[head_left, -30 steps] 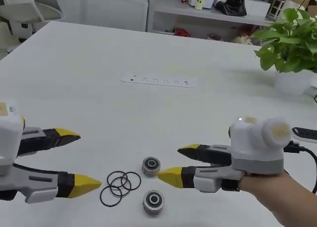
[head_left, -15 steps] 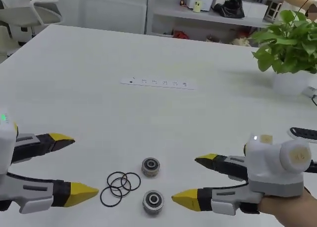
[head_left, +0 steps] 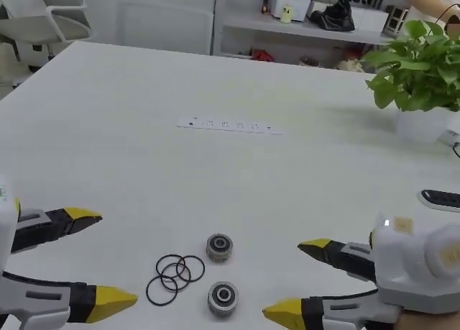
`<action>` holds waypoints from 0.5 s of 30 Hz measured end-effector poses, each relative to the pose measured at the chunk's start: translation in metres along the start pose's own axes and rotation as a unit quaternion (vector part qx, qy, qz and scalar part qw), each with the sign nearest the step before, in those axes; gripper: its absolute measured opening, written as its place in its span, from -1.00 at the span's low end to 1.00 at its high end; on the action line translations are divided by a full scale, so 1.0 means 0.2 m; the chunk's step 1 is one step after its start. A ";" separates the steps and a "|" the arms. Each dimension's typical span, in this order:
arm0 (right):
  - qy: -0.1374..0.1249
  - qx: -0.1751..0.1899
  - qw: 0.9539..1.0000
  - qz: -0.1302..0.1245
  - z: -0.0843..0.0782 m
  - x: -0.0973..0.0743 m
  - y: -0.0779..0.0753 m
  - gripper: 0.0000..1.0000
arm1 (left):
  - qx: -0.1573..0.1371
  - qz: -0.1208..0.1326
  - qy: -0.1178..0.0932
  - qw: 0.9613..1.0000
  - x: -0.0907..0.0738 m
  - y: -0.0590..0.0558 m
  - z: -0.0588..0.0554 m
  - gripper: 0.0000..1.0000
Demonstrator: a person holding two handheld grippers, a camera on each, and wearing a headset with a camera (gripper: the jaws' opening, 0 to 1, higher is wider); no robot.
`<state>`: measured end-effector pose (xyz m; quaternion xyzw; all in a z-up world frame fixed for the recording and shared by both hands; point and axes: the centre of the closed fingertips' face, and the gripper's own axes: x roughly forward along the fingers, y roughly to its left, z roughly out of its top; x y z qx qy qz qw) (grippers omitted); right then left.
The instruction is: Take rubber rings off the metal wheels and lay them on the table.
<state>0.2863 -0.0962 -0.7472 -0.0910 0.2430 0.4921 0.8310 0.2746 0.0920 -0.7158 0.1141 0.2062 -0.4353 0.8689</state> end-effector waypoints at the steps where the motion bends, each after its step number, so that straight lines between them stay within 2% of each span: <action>1: 0.000 0.000 1.000 -0.001 0.00 -0.01 0.00 0.47 | -0.001 0.000 0.000 1.000 0.00 0.00 0.00 0.54; 15: 0.004 -0.005 1.000 -0.006 -0.05 -0.04 0.02 0.50 | -0.006 0.008 -0.001 1.000 -0.04 -0.01 -0.04 0.56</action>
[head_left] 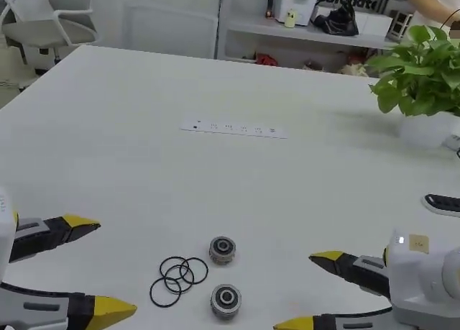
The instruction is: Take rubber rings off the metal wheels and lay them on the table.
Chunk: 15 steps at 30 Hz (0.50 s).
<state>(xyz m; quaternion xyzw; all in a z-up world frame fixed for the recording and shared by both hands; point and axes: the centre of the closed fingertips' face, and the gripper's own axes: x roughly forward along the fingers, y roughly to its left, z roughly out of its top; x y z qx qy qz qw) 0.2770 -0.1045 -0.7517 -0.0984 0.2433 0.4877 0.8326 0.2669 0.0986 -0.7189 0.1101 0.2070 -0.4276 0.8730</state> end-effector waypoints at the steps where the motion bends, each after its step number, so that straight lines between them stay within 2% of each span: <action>1: -0.001 0.000 1.000 -0.001 0.00 0.00 0.00 0.50 | -0.001 0.001 -0.001 1.000 0.00 0.00 0.00 0.56; 15: -0.009 0.006 1.000 -0.013 0.02 -0.02 -0.02 0.50 | -0.006 0.006 -0.006 1.000 -0.02 0.01 0.00 0.56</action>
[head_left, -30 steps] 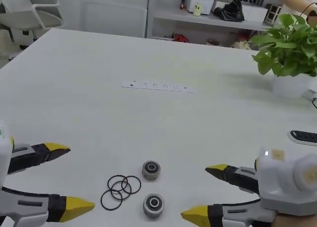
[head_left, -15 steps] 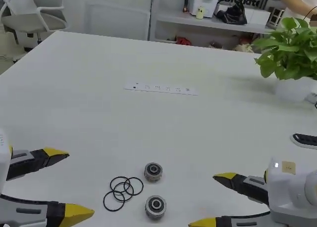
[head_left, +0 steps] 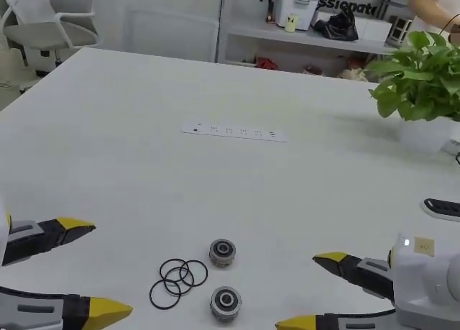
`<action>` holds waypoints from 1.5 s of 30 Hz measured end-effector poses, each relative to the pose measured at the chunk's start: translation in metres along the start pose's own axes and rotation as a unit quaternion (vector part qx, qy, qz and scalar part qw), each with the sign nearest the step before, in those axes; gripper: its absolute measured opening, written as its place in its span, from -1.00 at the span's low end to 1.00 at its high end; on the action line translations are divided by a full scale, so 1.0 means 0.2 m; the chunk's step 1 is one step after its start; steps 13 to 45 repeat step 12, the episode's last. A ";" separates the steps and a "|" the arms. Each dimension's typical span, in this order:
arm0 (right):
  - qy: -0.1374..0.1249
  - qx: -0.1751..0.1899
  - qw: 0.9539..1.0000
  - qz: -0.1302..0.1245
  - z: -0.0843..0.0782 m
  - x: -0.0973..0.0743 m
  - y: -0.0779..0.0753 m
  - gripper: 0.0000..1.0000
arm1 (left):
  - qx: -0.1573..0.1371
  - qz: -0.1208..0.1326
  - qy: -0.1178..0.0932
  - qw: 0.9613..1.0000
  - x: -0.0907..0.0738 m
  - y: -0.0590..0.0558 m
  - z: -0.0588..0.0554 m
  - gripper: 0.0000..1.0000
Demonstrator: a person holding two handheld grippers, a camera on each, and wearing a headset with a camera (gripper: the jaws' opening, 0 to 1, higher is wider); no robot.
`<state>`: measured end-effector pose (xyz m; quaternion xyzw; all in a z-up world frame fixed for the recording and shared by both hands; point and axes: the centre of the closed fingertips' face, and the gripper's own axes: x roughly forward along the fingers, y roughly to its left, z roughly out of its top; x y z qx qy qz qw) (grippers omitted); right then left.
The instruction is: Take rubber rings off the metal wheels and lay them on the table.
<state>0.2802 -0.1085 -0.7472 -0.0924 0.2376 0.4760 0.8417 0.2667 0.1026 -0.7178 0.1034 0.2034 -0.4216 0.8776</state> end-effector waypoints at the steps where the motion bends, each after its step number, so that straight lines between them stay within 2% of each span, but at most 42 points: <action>1: 0.000 0.001 1.000 0.000 0.00 0.00 0.00 0.49 | 0.000 0.000 0.000 1.000 0.00 0.00 0.00 0.56; 45: -0.003 0.009 1.000 -0.005 -0.01 -0.01 0.00 0.49 | -0.003 -0.002 0.000 1.000 0.00 0.00 -0.01 0.54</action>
